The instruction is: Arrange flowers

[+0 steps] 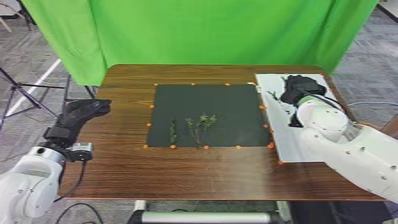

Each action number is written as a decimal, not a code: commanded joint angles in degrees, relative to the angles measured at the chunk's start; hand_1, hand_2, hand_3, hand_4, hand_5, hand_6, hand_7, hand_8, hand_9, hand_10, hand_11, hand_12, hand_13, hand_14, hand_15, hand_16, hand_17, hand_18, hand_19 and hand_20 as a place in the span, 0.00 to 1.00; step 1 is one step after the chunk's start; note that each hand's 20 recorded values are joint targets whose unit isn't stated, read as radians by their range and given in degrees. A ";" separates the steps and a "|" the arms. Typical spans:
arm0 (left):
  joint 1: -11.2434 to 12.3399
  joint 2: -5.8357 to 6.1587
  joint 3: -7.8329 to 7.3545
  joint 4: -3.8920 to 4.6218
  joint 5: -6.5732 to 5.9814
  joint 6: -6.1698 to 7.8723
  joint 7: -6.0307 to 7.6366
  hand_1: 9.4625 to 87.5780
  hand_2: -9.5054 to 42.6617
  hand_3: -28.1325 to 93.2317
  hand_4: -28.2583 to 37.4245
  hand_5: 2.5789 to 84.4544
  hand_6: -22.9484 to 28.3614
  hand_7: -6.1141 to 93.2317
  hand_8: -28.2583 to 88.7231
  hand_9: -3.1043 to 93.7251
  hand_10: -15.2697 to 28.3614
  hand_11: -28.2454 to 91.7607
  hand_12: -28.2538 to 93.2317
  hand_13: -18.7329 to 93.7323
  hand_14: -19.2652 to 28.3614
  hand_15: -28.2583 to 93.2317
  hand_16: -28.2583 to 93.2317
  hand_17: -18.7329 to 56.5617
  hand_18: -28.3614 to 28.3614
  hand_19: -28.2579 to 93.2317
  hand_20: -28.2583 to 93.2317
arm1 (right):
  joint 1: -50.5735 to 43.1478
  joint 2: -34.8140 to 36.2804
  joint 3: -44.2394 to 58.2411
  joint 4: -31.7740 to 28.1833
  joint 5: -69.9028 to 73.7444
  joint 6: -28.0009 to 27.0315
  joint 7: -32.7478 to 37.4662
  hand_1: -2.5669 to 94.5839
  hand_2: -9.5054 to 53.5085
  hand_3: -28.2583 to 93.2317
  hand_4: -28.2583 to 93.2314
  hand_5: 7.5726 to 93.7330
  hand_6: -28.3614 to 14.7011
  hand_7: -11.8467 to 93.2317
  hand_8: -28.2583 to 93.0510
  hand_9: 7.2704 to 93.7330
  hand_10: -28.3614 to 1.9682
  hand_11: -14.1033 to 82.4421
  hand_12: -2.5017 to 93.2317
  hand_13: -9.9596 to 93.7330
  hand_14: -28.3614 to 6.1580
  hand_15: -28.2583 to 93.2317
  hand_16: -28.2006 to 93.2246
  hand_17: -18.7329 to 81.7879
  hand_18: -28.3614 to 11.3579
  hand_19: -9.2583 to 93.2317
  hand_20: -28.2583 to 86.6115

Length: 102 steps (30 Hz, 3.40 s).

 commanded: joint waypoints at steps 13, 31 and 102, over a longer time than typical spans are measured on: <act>1.64 0.12 -1.63 -1.26 0.20 -2.25 -1.88 0.27 0.10 0.73 0.18 0.55 0.57 0.23 0.18 0.49 0.68 0.43 0.34 0.48 0.77 0.40 0.22 0.32 0.72 0.34 0.35 | -7.23 0.09 11.98 -12.80 11.02 -3.75 1.31 0.57 0.00 0.70 0.40 0.76 0.63 0.57 0.40 0.97 0.57 0.65 0.30 1.00 0.81 0.81 0.45 0.87 0.35 1.00 0.84; 1.78 -0.26 -1.51 -1.14 0.19 -2.36 -1.60 0.27 0.10 0.73 0.18 0.55 0.57 0.22 0.18 0.49 0.68 0.42 0.34 0.48 0.77 0.40 0.22 0.31 0.72 0.34 0.35 | -14.29 -9.47 10.47 -14.73 8.52 -4.21 2.11 0.59 0.00 0.68 0.42 0.77 0.62 0.55 0.41 0.98 0.57 0.64 0.30 1.00 0.82 0.81 0.43 0.88 0.35 1.00 0.83; 0.89 -0.80 -1.36 -0.67 0.70 -5.50 -3.09 0.27 0.10 0.74 0.19 0.54 0.56 0.22 0.18 0.49 0.68 0.42 0.34 0.48 0.78 0.40 0.22 0.30 0.72 0.34 0.35 | -18.12 -12.88 9.73 -11.42 5.16 -8.86 3.05 0.52 0.00 0.64 0.34 0.72 0.57 0.42 0.44 0.92 0.54 0.61 0.30 1.00 0.78 0.72 0.52 0.80 0.32 1.00 0.80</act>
